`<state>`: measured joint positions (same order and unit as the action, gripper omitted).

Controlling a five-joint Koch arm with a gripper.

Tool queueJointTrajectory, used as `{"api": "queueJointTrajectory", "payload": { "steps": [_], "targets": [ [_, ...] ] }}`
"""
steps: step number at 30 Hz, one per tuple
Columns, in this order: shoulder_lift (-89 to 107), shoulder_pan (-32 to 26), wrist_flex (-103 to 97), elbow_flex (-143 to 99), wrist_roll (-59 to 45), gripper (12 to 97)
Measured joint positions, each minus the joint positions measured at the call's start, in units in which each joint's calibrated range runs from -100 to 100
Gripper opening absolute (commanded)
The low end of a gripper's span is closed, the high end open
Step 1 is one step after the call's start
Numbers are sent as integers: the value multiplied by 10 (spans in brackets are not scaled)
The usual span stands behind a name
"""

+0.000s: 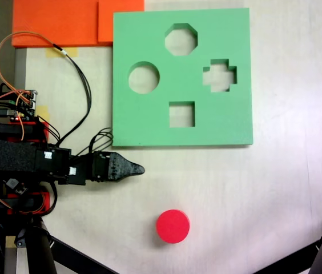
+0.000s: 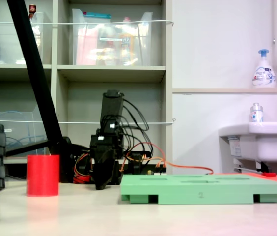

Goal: Put the cylinder block into the corresponding hole

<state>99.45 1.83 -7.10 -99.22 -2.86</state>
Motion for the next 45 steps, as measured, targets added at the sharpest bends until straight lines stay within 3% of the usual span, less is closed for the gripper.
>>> {"api": "queueJointTrajectory", "payload": {
  "steps": [22, 28, 31, 40, 45],
  "targets": [
    [0, 6, -3, 0, 8, 531],
    [0, 16, -264, -1, 192, 498],
    [-1, 20, -361, -1, 237, 501],
    [-1, 21, -375, -1, 450, 507],
    [-1, 26, -375, -1, 486, 546]
  ]
}}
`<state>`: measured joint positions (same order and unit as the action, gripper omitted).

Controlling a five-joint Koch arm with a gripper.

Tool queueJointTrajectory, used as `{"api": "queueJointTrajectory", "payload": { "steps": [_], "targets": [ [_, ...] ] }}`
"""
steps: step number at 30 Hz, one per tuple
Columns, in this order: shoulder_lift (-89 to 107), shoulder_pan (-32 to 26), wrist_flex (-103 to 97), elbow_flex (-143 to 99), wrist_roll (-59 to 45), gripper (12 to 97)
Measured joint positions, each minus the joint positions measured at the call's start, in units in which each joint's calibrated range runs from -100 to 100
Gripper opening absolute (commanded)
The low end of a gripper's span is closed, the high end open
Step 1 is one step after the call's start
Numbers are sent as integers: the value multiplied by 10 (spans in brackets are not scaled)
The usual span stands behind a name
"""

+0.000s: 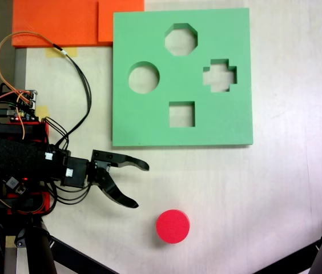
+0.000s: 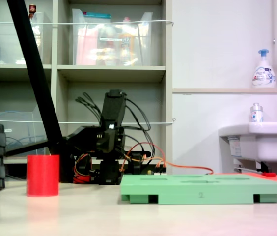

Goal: Put the cylinder block into the corresponding hole

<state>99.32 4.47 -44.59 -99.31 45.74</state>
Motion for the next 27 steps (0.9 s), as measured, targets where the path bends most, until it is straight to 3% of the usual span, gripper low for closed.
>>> {"api": "queueJointTrajectory", "payload": {
  "steps": [6, 10, 14, 27],
  "targets": [
    [-23, 1, -26, 0, 1, 842],
    [-279, 1, -209, 1, 1, 950],
    [-601, 3, -433, 27, 1, 954],
    [-927, 19, -488, 175, 1, 952]
  ]
}}
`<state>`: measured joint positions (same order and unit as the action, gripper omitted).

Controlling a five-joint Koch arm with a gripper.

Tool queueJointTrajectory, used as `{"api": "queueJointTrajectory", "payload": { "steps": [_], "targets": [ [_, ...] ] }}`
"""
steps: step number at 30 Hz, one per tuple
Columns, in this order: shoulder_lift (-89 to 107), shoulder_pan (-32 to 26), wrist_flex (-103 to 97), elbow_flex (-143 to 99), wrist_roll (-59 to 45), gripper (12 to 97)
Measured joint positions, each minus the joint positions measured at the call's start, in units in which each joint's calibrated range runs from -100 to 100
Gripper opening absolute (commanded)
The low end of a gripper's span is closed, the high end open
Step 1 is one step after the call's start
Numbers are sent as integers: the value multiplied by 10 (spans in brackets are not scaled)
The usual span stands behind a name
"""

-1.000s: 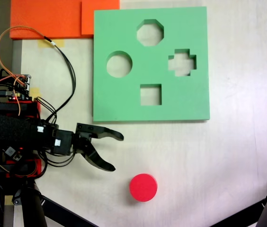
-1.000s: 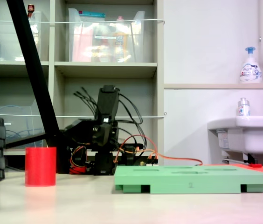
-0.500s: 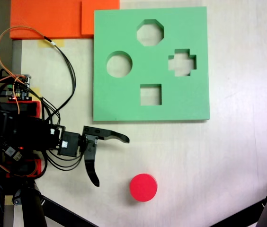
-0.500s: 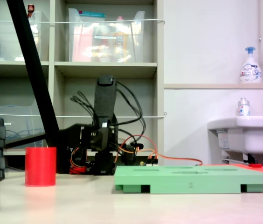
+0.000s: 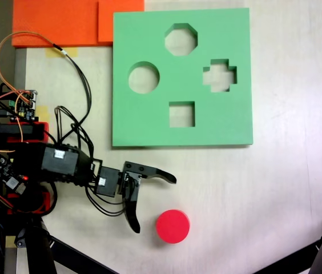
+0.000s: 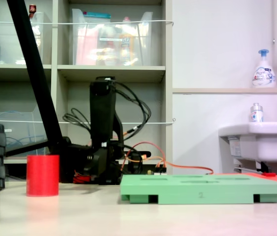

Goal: Put the cylinder block into the corresponding hole

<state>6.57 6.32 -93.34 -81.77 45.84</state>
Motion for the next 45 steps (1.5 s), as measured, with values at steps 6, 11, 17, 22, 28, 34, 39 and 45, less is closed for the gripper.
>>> {"api": "queueJointTrajectory", "payload": {
  "steps": [6, 11, 17, 22, 28, 34, 39, 45],
  "targets": [
    [-104, 4, 0, 71, 0, 951],
    [-167, 12, -1, 121, 0, 930],
    [-198, 28, -1, 152, 3, 923],
    [-227, 40, -1, 180, 18, 922],
    [-280, 45, -1, 227, 29, 922],
    [-286, 46, -1, 247, 30, 873],
    [-286, 44, -1, 247, 37, 774],
    [-286, 46, -2, 221, 36, 433]
  ]
}}
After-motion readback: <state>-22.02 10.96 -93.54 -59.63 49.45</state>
